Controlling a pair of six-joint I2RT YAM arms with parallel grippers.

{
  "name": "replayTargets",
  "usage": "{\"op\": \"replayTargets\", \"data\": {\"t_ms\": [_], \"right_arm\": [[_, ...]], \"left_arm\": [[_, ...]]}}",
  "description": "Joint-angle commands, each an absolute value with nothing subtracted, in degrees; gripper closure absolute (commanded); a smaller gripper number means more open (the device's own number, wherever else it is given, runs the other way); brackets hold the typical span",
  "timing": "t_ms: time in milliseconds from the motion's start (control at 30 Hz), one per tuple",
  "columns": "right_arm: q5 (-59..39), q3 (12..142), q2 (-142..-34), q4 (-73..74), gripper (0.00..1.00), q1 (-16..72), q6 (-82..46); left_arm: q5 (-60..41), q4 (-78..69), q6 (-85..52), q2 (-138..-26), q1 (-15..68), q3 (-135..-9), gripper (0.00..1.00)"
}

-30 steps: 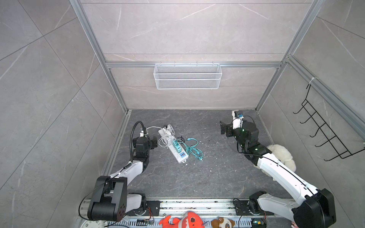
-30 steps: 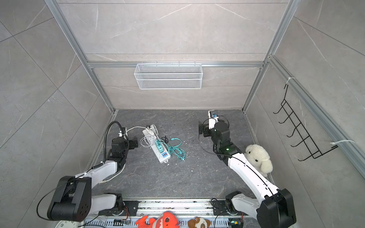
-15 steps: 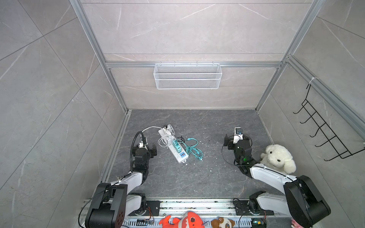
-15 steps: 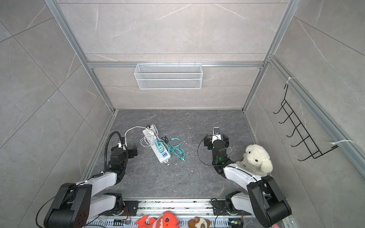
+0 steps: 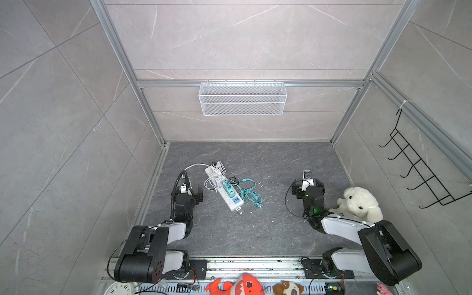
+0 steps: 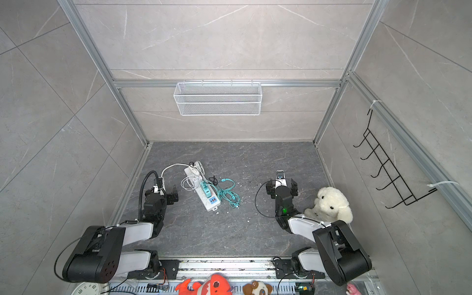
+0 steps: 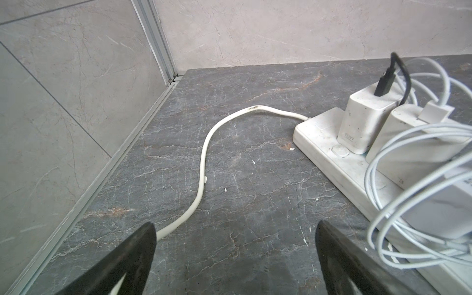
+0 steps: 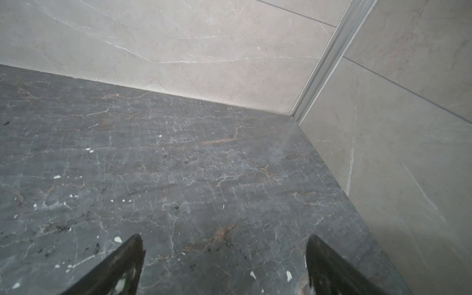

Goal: Insert the plug

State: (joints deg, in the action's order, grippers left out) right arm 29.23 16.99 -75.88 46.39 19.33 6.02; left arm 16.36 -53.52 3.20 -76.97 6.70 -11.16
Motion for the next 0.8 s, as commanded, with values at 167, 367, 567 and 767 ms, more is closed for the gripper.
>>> {"op": "replayTargets", "data": {"t_ms": [167,367,567,767], "right_arm": [[18.53,9.75,-87.62,72.92,0.01,14.52,4.59],[18.5,13.22,-87.12,64.93,0.01,12.76,2.37],[15.04,18.88,-87.35,54.34,0.01,10.24,0.71],[13.36,19.78,-87.17,52.21,0.01,8.97,-0.12]], "left_arm": [[15.52,-58.34,5.48,-81.44,6.28,-13.65,0.01],[14.93,-59.65,5.58,-82.02,6.25,-13.23,0.01],[13.2,-61.68,5.06,-83.3,5.25,-12.59,0.0],[11.49,-59.19,3.27,-85.4,3.21,-14.61,0.0]]}}
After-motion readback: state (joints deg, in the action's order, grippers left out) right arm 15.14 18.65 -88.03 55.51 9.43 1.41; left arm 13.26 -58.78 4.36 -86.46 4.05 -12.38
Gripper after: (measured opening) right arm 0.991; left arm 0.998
